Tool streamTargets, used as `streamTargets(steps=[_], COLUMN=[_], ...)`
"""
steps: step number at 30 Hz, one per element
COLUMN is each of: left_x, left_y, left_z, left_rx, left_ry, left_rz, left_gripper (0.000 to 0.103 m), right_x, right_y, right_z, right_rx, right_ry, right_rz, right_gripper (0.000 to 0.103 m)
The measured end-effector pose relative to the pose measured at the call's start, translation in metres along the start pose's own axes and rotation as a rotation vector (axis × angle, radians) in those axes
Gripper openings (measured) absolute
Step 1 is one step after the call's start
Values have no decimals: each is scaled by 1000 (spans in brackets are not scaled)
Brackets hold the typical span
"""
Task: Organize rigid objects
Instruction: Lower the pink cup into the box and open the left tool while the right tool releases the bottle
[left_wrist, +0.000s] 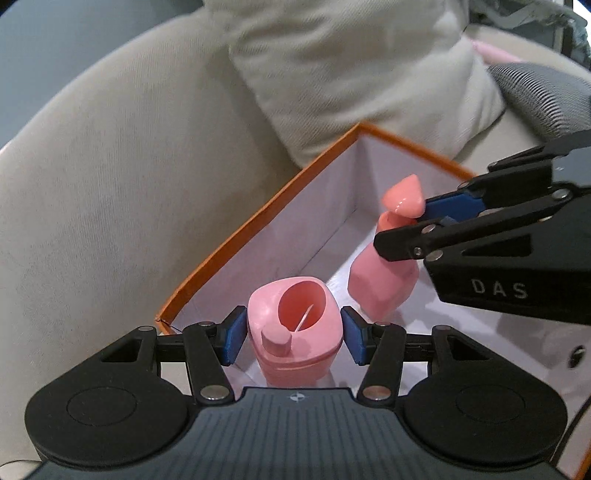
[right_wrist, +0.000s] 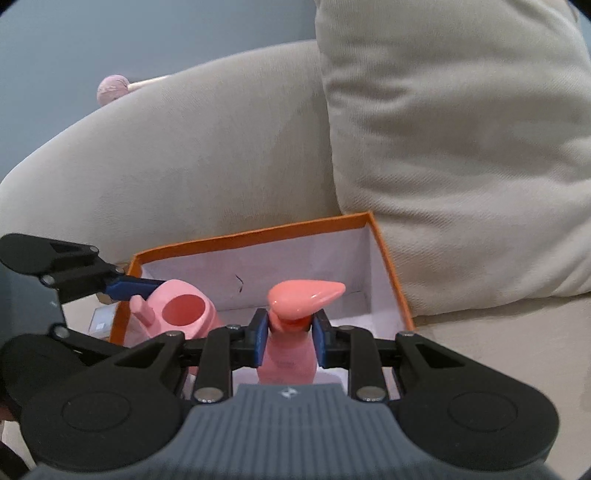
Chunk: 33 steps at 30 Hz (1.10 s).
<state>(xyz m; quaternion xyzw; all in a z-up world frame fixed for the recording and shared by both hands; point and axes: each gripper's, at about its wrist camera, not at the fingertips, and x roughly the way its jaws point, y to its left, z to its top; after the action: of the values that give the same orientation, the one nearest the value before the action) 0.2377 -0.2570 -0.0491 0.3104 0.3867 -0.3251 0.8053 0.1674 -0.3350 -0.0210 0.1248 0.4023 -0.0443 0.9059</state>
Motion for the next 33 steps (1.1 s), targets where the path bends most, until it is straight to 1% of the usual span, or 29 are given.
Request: streamTargets(steps=[6,11,13,15,16,17,19,23,26,29,31,33], left_x=[26,34,35,32,29,24,15,-4,-24,-49,-59,-64], left_y=[-4,-8,-8,-8,-6,-4,1,20,29,27,32,39], left_z=[-3,-4,-7,-8,-10,-11,-11,-11,-14,-26,-33,-38], left_rx=[31,78,96,101,90,71,20,-86,-122,-165,-208,-248], left_ry=[49,46,50,34,21,7,-19,-49,-85,-120,-120,-128], left_rz=[92,155,164,151,132,109,71,36,15,32,33,34], left_gripper=[63,69,69,73,80,84,86,87,85,86,86,86], right_x=[24,32,33,34,34,35,34,35,35,39,43,47], right_y=[1,3,2,4,5,6,7,14,20,26,29,30], right_z=[0,-2,-3,-3,-2,-1,-2,1,5,8,9,9], right_rx=[12,1,3,-2,-7,-10,-11,-27,-31,-48,-50,-37], right_ry=[22,28,29,28,27,27,26,19,0,-3,2,14], right_rz=[17,21,21,22,20,21,25,22,24,13,4,16], right_gripper=[26,26,26,26,26,26,26,26,26,26,26,26])
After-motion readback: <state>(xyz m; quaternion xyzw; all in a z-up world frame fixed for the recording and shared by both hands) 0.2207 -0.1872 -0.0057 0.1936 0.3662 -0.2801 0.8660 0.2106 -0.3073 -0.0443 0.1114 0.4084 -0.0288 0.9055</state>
